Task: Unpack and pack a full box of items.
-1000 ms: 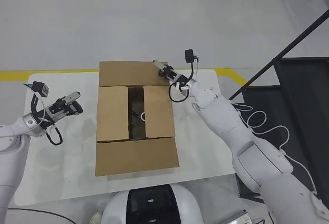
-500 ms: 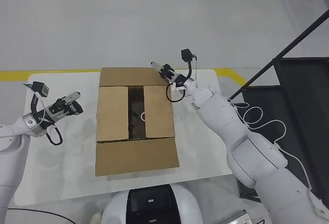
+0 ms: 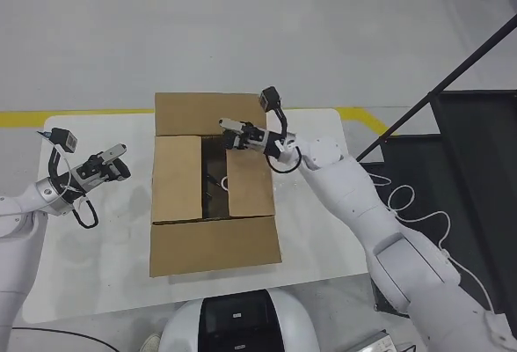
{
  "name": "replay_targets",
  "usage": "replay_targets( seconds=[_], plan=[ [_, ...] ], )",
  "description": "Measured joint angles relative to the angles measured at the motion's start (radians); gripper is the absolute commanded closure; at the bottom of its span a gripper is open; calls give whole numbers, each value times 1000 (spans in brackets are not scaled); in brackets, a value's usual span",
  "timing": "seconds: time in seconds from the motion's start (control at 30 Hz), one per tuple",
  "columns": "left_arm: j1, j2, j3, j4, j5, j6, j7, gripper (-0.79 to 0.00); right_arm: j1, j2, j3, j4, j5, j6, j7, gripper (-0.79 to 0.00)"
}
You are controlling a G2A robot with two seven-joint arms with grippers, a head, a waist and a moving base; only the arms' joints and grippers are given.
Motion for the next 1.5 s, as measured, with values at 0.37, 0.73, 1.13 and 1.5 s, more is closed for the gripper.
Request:
replay_targets(
  seconds=[0.37,0.73,1.13,1.5],
  plan=[
    [26,0,-2,-37,34,4,44,-785,-359,96,127,-623,-344,351,-162,-785],
    [33,0,-5,-47,34,-2,48,-785,-402,100,129,-676,-355,408,-188,-785],
    [42,-2,7,-80,71,-3,69,-785,-391,92,86,-686,-348,463,-176,-785],
    [23,-3,21,-75,152,-122,68,-785,-233,37,-93,-503,-370,550,-168,-785]
  ],
)
